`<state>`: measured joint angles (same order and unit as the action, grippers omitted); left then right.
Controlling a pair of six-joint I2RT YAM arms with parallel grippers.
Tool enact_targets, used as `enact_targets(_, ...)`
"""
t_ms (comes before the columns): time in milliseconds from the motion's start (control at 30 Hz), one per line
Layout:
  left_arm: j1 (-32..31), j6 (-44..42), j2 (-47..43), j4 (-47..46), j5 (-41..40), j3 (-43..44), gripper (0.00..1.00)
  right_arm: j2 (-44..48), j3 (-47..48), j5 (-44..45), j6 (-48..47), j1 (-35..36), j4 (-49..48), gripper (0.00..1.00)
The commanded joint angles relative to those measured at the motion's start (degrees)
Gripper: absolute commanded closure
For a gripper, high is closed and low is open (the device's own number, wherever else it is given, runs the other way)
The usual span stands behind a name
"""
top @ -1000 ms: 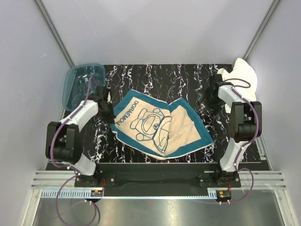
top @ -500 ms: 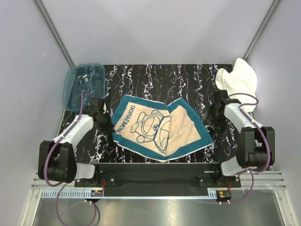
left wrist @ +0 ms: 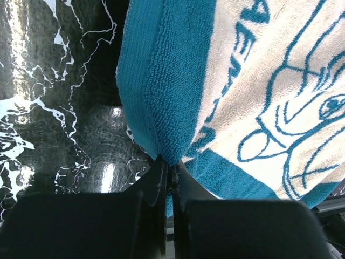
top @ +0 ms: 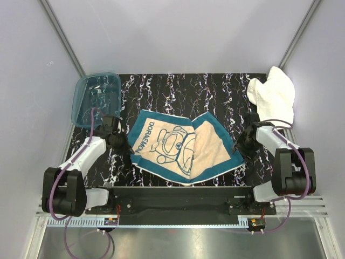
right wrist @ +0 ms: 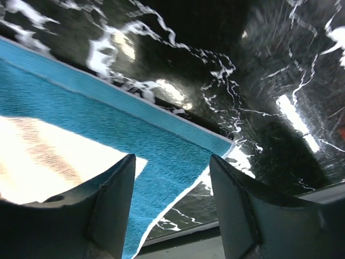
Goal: Roll the towels
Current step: Flatten the towel
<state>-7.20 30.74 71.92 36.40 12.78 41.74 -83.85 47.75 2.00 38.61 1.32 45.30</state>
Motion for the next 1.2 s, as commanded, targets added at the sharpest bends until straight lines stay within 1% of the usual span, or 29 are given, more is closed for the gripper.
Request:
enact_targets(0,0.3,0.5,-1.5,-2.0,2.1,0.2,1.0,0.9,-2.3,-1.8,1.7,-0.2,-1.4,0.36)
enact_targets(100,0.3,0.5,-1.4,-2.3,2.3,0.3,1.0,1.2,-3.2,-3.3,2.3,-0.1,-1.6,0.38)
enact_targets(233,0.3,0.5,-1.2,-3.3,2.8,0.1,1.0,-0.1,-2.8,-3.2,2.3,-0.2,-2.1,0.44)
enact_targets(267,0.3,0.6,-0.9,-3.4,3.0,0.2,1.0,-0.4,-2.5,-3.3,2.0,-0.1,-2.2,0.5)
enact_targets(333,0.3,0.5,-0.7,-3.9,3.2,0.2,1.0,-1.7,-2.2,-3.2,1.8,0.0,-2.5,0.59)
enact_targets(367,0.3,0.5,-0.6,-4.1,3.1,0.1,1.0,-2.0,-2.2,-3.4,1.9,-0.1,-2.7,0.69)
enact_targets(567,0.3,-0.3,-0.6,-4.5,3.5,0.4,1.0,-4.1,-2.4,-4.4,2.2,0.9,-4.4,0.88)
enact_targets(600,0.3,-0.4,-0.8,-4.5,3.5,0.4,1.0,-4.4,-2.4,-4.6,2.2,0.9,-5.0,0.96)
enact_targets(633,0.4,-0.6,-1.3,-4.5,3.6,0.5,1.0,-4.6,-2.5,-5.0,2.1,1.0,-5.3,1.0)
enact_targets(700,0.4,-1.1,-1.9,-4.0,3.6,1.4,1.0,-3.6,-2.4,-5.7,1.8,1.0,-5.4,1.0)
enact_targets(767,0.4,-1.8,-3.4,-1.3,3.5,3.1,1.0,-1.8,-0.7,-5.8,1.2,1.1,-4.2,1.0)
enact_targets(833,0.4,-3.3,-5.7,2.9,1.7,7.1,1.0,2.0,1.8,-5.0,0.5,1.0,-0.2,1.0)
enact_targets(900,0.4,-4.8,-7.5,7.9,-1.9,10.5,1.0,6.5,7.3,-5.2,-0.7,0.8,4.3,1.0)
enact_targets(933,0.4,-5.2,-8.4,9.5,-3.2,14.2,1.0,8.0,9.4,-5.9,-1.2,0.7,5.8,1.0)
enact_targets(967,0.4,-6.0,-10.0,11.1,-4.3,15.9,1.0,9.4,13.8,-7.0,-2.0,0.6,7.4,1.0)
enact_targets(1000,0.4,-6.3,-10.7,12.5,-5.3,17.4,1.0,11.6,16.2,-7.2,-2.4,0.3,9.1,1.0)
enact_targets(1033,0.4,-6.5,-12.1,15.0,-6.6,20.6,1.0,12.6,20.9,-7.4,-2.6,0.1,12.3,1.0)
enact_targets(1133,0.4,-6.7,-13.4,18.0,-6.6,24.6,1.0,14.7,28.0,-8.0,-2.5,-0.3,17.2,1.0)
enact_targets(1167,0.4,-6.7,-13.5,18.5,-6.4,26.9,1.0,14.9,32.3,-8.8,-1.9,-0.4,18.1,1.0)
